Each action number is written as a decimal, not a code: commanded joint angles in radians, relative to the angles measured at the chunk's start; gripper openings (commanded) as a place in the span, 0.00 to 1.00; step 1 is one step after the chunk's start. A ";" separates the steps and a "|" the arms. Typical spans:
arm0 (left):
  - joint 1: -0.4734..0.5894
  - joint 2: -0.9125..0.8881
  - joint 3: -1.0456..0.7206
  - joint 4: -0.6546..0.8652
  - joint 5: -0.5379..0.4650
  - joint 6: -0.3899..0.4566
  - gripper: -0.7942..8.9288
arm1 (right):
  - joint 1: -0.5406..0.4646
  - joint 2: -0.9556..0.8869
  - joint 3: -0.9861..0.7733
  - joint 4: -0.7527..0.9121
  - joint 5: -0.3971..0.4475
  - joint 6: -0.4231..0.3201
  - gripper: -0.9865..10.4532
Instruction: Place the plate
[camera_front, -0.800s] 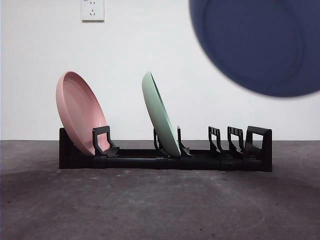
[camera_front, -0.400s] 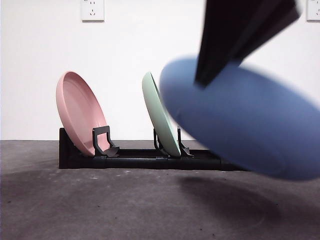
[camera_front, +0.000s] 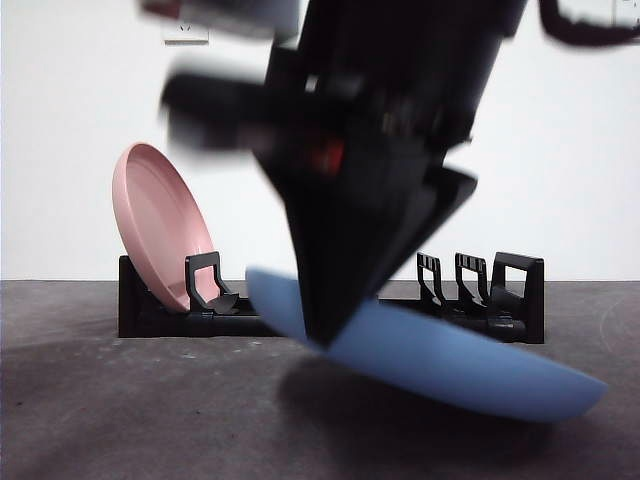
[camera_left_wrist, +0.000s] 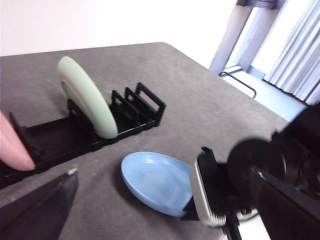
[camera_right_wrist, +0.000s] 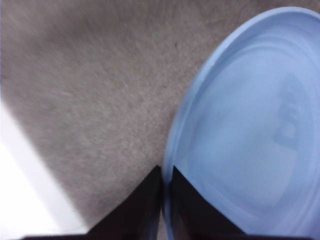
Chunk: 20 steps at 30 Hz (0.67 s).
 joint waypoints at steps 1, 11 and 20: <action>-0.004 0.009 0.019 0.011 -0.006 0.010 0.65 | 0.025 0.057 0.014 0.010 0.035 -0.010 0.09; -0.004 0.028 0.018 0.011 -0.006 0.010 0.65 | 0.061 0.102 0.014 0.100 0.043 -0.008 0.09; -0.004 0.038 0.018 0.012 -0.006 0.010 0.65 | 0.062 0.101 0.014 0.105 0.043 0.011 0.22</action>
